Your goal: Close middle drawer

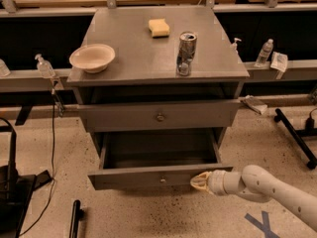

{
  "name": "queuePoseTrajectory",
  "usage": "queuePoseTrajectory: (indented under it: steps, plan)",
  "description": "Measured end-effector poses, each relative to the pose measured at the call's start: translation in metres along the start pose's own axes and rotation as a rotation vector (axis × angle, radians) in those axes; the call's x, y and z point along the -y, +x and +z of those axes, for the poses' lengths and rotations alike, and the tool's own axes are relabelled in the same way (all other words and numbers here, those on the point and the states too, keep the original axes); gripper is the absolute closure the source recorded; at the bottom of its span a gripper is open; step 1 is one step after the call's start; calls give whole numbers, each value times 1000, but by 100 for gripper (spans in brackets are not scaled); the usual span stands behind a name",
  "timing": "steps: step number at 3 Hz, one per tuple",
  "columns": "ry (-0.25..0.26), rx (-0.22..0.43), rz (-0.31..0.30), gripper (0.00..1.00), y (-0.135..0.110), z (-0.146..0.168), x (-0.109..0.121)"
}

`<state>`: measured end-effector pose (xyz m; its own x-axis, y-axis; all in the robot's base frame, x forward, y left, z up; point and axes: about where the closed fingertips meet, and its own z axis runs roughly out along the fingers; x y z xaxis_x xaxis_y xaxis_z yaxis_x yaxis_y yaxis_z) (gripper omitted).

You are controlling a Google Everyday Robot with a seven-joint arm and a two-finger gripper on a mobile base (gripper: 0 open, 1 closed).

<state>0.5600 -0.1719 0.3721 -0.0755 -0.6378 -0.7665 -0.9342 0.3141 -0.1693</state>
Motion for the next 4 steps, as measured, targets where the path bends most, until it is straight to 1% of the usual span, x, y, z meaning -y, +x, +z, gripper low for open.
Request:
queuePoseTrajectory:
  steps: [1,2,3,4]
  plan:
    - [15,11,23,100,0,14,20]
    - [15,12,23,100,0,14,20]
    - [17,20,28,100,0,23,29]
    - [43,22,29,100,-5,37,53]
